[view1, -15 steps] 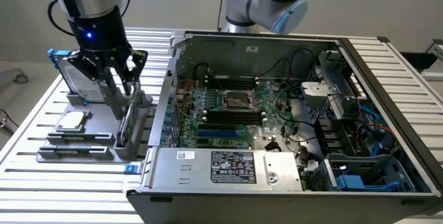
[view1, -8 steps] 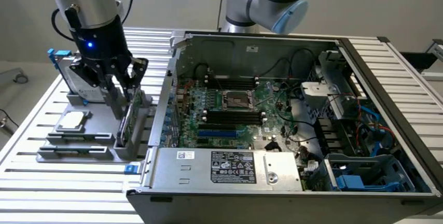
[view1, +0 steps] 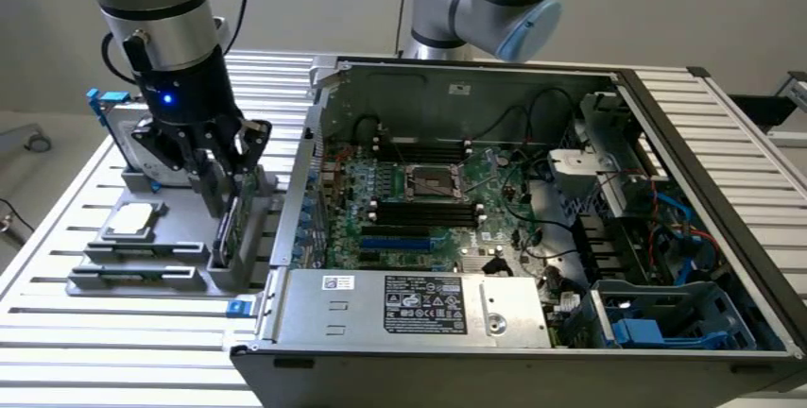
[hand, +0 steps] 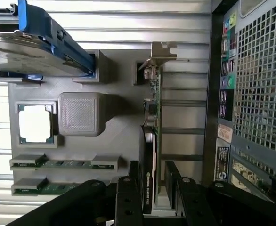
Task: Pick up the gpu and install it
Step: 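Pick up the gpu and move the gpu toward the slot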
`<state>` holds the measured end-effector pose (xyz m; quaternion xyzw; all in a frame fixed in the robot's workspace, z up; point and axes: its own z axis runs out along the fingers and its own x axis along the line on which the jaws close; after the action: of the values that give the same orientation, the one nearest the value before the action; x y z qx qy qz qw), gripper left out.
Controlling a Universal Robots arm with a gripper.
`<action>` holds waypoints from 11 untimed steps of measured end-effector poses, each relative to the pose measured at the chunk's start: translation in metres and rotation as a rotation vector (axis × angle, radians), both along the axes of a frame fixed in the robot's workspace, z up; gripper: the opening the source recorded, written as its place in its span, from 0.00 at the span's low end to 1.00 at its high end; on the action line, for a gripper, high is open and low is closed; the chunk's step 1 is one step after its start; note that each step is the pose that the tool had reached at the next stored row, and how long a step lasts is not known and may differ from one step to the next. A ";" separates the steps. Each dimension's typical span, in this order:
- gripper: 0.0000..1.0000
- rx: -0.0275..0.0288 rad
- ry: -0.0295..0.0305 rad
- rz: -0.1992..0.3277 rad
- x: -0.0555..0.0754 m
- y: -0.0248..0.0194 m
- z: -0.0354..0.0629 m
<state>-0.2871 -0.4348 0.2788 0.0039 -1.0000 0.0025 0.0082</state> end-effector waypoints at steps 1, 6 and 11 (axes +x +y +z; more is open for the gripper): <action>0.36 0.0000 -0.0001 -0.004 0.000 0.0000 -0.0018; 0.36 0.0000 0.0000 -0.022 0.000 0.0000 -0.0109; 0.36 0.0000 0.0000 -0.030 0.000 0.0012 -0.0199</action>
<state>-0.2870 -0.4336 0.2589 -0.0113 -0.9999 0.0023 0.0082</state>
